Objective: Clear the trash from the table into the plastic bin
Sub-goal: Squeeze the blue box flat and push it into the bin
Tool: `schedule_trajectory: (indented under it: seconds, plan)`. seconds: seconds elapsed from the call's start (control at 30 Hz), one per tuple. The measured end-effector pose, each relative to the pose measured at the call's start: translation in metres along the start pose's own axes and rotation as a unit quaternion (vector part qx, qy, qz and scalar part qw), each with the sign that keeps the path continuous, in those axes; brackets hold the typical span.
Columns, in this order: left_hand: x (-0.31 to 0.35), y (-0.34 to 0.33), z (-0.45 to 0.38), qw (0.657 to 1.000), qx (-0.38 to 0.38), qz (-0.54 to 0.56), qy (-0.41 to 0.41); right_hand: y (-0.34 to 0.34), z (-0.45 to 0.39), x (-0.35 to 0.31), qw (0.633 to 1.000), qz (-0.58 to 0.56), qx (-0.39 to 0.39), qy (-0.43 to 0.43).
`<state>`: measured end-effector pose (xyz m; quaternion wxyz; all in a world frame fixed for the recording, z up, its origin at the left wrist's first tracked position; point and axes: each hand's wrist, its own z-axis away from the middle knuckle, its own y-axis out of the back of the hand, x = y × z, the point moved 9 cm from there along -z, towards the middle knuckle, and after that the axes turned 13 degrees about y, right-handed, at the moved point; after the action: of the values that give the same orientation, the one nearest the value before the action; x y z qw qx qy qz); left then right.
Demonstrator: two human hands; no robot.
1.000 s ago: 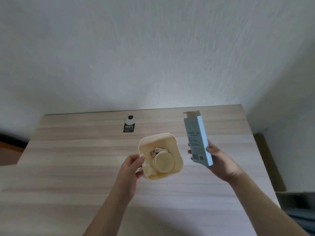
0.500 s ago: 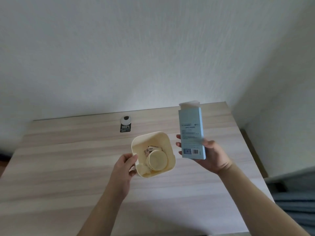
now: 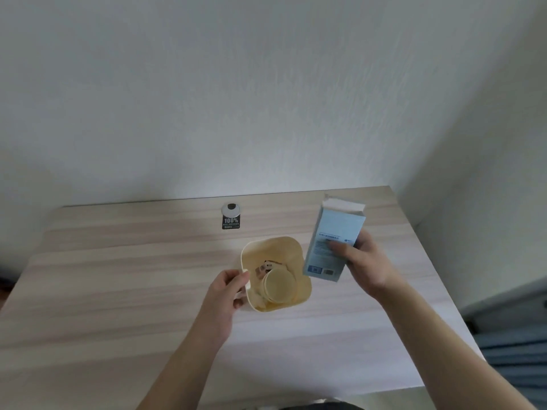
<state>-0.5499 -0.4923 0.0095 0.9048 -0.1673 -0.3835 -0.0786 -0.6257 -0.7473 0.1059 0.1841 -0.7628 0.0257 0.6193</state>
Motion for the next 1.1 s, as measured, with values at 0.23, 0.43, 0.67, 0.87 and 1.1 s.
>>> schedule_trajectory:
  seconds: [0.23, 0.43, 0.67, 0.87, 1.1]
  plan:
    - [-0.007, 0.004, 0.004, 0.999, -0.041, 0.008, 0.021, -0.063, 0.006, -0.018, 0.994, 0.063, -0.084, 0.030]
    - [-0.011, 0.002, 0.002, 0.997, -0.074, -0.001, 0.038, -0.085, 0.013, 0.001, 0.962, 0.250, -0.100, 0.047]
    - [-0.010, -0.004, 0.000, 0.995, -0.088, -0.018, 0.043, -0.072, 0.016, 0.007, 0.932, 0.356, -0.024, 0.063]
    - [-0.007, -0.008, -0.001, 0.995, -0.088, -0.020, 0.041, -0.073, 0.020, 0.010, 0.897, 0.432, -0.057, 0.077]
    - [-0.008, -0.007, 0.003, 0.995, -0.084, -0.028, 0.042, -0.088, 0.032, 0.015, 0.799, 0.587, -0.093, 0.095]
